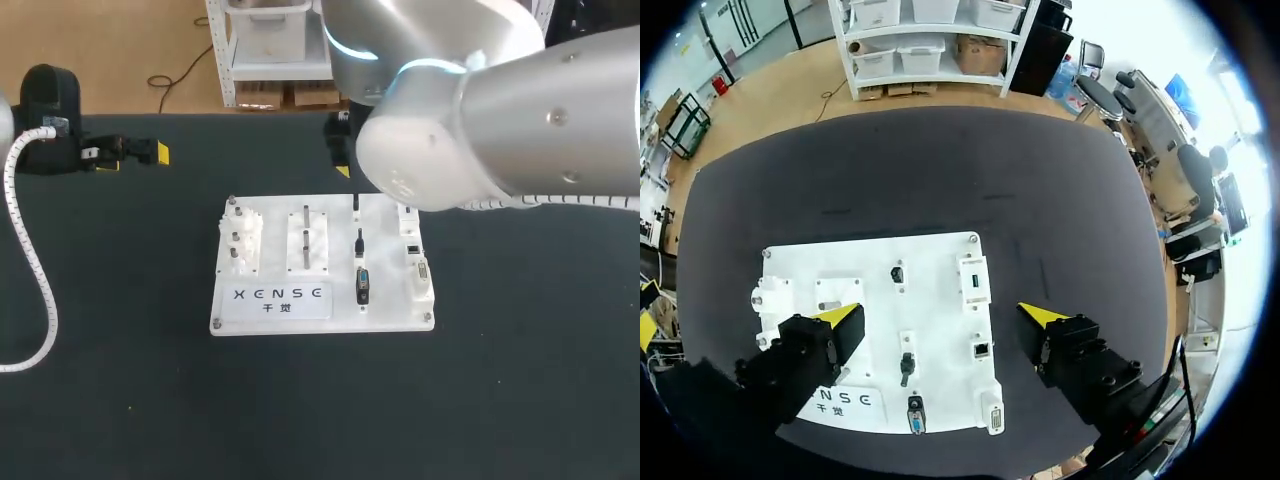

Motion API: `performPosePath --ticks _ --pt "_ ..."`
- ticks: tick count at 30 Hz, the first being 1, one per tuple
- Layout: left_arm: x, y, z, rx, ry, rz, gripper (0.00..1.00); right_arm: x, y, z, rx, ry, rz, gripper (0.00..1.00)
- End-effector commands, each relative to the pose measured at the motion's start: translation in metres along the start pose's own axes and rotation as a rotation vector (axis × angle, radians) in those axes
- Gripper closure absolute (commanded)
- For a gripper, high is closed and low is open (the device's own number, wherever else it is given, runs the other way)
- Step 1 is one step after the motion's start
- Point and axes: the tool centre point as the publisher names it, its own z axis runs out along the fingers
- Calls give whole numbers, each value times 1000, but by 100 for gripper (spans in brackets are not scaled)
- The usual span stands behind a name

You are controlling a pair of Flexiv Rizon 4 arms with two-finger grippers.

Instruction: Insert the USB connector, Ethernet cable, and multi-pin plug into their matching sockets one by one.

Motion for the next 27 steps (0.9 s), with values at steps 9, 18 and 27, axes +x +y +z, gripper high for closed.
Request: performPosePath --ticks 9,18,27 --pt "0 0 0 0 0 0 0 -2 18 21 -41 72 13 0" --pt "0 0 0 0 0 0 0 2 29 46 -19 139 -20 0" --pt "0 0 0 0 0 0 0 9 27 63 -16 168 -16 0"
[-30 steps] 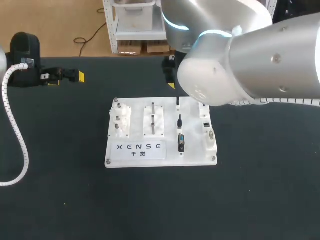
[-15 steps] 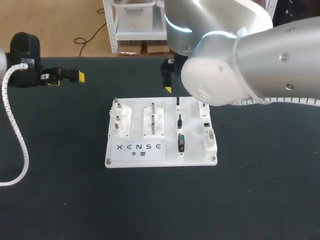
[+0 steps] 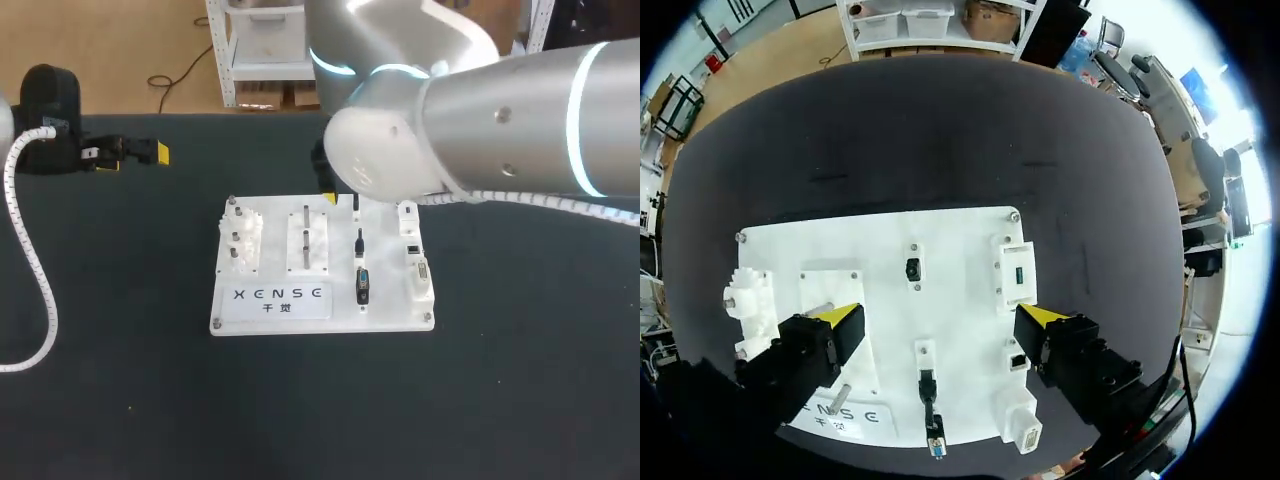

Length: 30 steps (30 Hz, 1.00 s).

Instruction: Insert the USB connector, Ethernet cable, and multi-pin plug into their matching sockets one by one.

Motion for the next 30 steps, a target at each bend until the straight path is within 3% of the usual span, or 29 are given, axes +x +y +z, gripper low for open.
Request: performPosePath --ticks 1,19,25,30 --pt "0 0 0 0 0 0 0 -5 2 2 -39 11 12 0" --pt "0 0 0 0 0 0 0 -5 2 1 -23 3 -4 0" --pt "0 0 0 0 0 0 0 -15 6 9 -115 75 -38 0" --pt "0 0 0 0 0 0 0 -19 10 13 -100 58 -83 0"
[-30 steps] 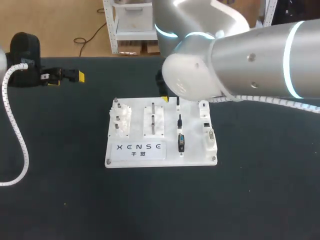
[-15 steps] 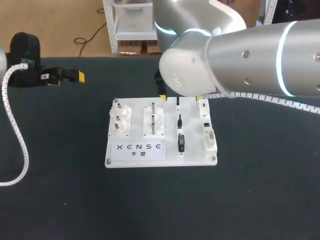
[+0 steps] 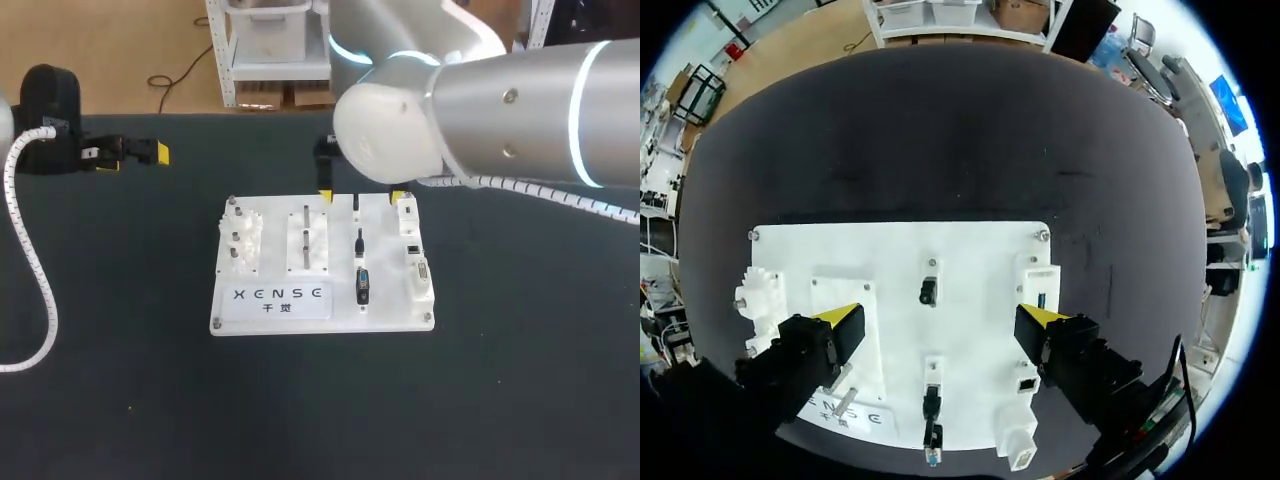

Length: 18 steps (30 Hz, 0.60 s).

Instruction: Insert the USB connector, Ethernet cable, and multi-pin plug into their matching sockets one by one.

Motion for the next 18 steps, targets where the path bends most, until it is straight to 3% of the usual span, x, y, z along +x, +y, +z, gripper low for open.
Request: performPosePath --ticks 1,10,13,15,18 --pt "0 0 0 0 0 0 0 -6 3 4 23 -1 -18 0" --pt "0 0 0 0 0 0 0 -3 5 9 65 -9 -33 0" --pt "0 0 0 0 0 0 0 -2 5 10 75 -18 -20 15" --pt "0 0 0 0 0 0 0 -2 5 10 78 -22 -15 40" --pt "0 0 0 0 0 0 0 -4 7 12 84 -30 6 52"
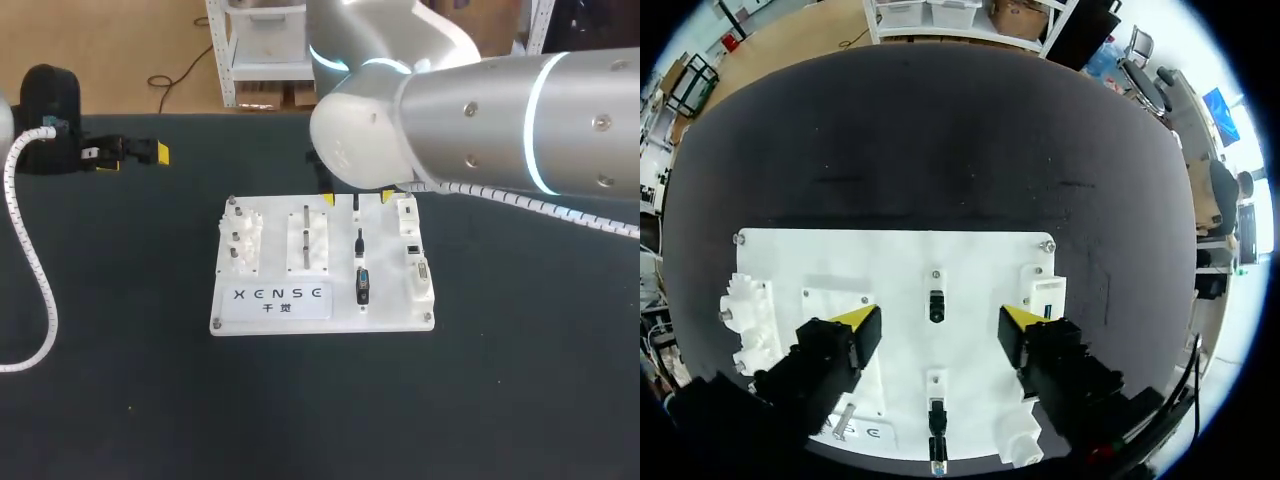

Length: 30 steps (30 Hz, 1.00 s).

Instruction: Insert the USB connector, Ethernet cable, and multi-pin plug into their matching sockets one by one.

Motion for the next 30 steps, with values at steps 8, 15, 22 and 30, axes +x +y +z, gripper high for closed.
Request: performPosePath --ticks 8,15,22,30 --pt "0 0 0 0 0 0 0 -1 4 7 10 -10 22 57" --pt "0 0 0 0 0 0 0 -2 2 12 5 2 38 58" --pt "0 0 0 0 0 0 0 -4 -3 14 3 4 51 71" --pt "0 0 0 0 0 0 0 -3 -5 13 0 1 49 78"
